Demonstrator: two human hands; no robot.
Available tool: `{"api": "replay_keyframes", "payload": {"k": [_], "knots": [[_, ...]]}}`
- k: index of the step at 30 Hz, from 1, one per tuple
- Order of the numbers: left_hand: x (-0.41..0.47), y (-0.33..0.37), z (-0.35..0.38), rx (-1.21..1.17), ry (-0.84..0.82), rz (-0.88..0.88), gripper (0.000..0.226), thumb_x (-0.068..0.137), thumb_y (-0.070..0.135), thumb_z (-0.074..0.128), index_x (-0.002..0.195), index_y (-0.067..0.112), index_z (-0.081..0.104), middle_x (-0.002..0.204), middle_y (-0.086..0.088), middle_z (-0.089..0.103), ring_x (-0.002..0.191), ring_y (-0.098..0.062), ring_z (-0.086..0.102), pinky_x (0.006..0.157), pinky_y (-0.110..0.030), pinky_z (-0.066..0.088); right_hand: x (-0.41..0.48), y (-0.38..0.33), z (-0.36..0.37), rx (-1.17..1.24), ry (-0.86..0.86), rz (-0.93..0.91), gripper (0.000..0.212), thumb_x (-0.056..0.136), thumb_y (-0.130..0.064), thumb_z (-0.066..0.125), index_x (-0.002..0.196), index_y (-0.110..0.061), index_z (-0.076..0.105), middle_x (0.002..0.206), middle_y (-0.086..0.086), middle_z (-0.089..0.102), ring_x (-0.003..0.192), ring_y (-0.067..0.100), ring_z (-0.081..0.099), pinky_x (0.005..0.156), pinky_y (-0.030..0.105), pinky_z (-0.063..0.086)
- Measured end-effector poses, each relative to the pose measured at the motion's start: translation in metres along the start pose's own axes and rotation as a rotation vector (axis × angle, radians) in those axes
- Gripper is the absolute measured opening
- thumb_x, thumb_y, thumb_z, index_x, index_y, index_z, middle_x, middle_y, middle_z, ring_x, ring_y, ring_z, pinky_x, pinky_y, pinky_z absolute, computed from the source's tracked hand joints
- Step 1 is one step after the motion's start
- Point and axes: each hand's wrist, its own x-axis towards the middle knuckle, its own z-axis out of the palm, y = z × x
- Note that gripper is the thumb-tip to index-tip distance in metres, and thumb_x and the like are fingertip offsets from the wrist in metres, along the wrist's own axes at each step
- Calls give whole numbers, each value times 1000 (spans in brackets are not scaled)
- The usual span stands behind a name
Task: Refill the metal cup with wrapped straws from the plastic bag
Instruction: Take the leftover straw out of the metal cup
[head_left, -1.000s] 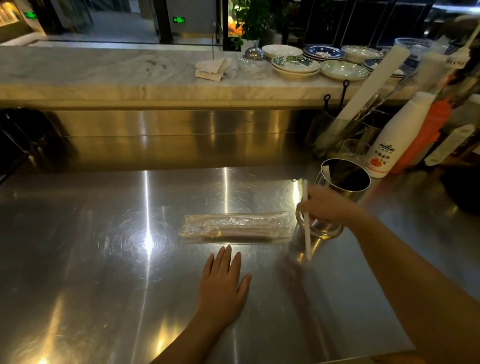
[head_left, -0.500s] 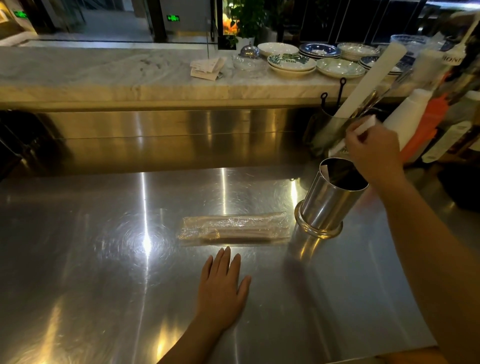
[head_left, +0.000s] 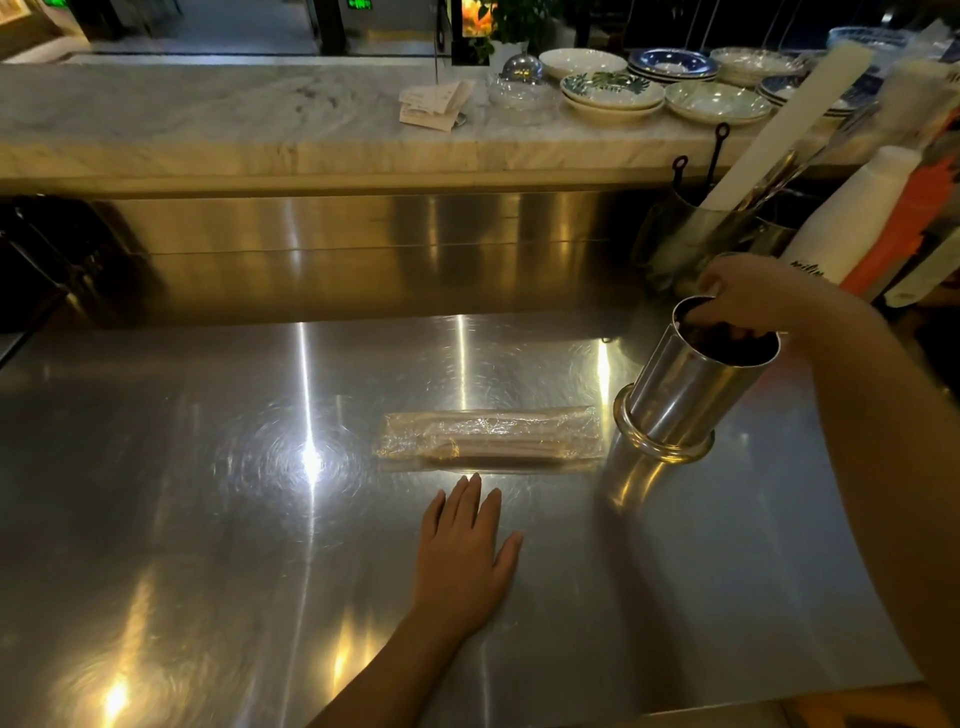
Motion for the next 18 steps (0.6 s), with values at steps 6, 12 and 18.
{"api": "replay_keyframes", "payload": {"k": [6,12,18], "knots": [[0,-4,-1,-107,-21,-12,50,91,45,40,134,19,42,146,-8,39,138,-23,29,113,-36,4,-28,-53,13,194,357,-352,24,90,-20,51,112,-11,54,98,11,60,83,20,54,68,28,42],[29,-10,-31,-450,86,-132,35,91,31,48,125,26,48,111,-1,67,100,-17,61,86,-27,45,-22,-85,98,150,68,-466,19,87,-21,57,103,-13,59,99,10,67,79,18,57,72,30,48],[78,-22,-51,-334,101,-43,46,87,30,55,131,20,43,134,-4,52,120,-21,48,103,-37,38,0,-90,173,-84,-122,-493,44,83,-42,55,122,-22,49,132,3,53,117,24,48,96,40,34]]}}
